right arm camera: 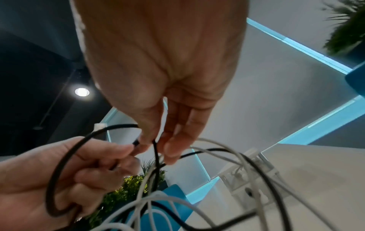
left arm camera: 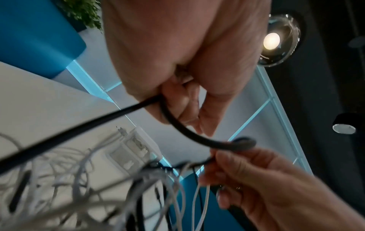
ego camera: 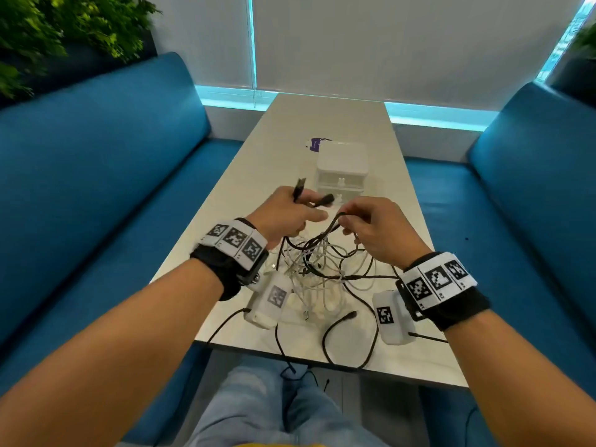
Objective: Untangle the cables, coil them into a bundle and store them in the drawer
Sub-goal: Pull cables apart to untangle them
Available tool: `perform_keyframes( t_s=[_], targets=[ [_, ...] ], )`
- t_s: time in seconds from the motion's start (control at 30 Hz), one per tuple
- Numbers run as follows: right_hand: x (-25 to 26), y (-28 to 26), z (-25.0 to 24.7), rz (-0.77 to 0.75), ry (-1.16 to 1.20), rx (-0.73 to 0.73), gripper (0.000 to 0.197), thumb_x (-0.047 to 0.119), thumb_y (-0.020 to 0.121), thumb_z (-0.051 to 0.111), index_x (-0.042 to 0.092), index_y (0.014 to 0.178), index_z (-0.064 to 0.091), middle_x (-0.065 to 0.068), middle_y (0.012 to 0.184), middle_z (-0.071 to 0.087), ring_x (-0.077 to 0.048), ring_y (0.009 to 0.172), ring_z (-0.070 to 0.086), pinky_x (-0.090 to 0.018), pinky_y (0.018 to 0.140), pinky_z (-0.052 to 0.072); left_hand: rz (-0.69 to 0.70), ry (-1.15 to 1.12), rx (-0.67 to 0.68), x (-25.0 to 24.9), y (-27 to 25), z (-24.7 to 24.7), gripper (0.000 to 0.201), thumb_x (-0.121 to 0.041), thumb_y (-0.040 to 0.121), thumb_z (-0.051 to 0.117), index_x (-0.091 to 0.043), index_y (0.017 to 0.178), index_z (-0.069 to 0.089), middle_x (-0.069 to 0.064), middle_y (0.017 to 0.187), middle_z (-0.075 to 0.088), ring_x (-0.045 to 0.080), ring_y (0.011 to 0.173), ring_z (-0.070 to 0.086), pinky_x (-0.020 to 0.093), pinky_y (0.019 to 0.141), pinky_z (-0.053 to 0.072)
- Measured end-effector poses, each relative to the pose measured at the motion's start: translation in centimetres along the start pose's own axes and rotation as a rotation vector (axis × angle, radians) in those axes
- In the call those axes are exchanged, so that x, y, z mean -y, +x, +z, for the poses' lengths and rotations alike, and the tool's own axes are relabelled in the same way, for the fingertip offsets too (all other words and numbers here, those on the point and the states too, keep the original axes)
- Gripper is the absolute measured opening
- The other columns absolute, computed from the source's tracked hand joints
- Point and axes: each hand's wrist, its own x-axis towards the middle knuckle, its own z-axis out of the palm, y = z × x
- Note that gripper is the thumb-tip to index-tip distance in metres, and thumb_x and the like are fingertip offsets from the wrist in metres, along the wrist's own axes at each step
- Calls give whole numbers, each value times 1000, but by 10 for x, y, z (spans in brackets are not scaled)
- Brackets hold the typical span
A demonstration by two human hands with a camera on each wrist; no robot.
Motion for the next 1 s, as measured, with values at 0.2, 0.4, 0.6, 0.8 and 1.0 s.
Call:
perform_keyframes(
  t_s=[0.2,0.4,0.6,0.8,1.0],
  targets=[
    [4,2,-5,-30,50,-85,11,8,88,62,14,85,72,3,79,69,-13,71,64,-36,70,57,-16,-22,113,11,3,27,9,-17,79,77,-15,85,72,8,71,44,12,51,32,24,46,23],
    [5,10,-12,-8,177,-198,25,0,89,59,21,77,65,4,77,67,-11,63,68,-17,60,50,-26,55,-52,22,13,33,14,-20,62,82,-21,75,77,11,81,69,23,72,57,33,67,46],
    [4,7,1,0,231,-225,25,2,88,61,24,77,65,0,79,68,-13,58,67,-17,59,50,78,63,-154,32,10,35,32,-5,68,82,-27,89,71,-2,69,54,13,63,54,15,60,49],
    [-1,10,2,-59,221,-242,19,10,85,69,23,99,68,1,87,70,-13,81,67,-28,76,56,209,3,-208,32,11,33,21,-10,77,79,-22,67,66,-4,69,61,-1,62,56,15,67,45],
    [-30,16,18,-57,66,120,30,32,102,40,23,123,61,4,112,65,-9,105,59,-29,94,44,216,-160,-198,28,12,21,13,-8,86,70,-17,77,68,-5,71,66,2,66,61,13,67,47]
  ],
)
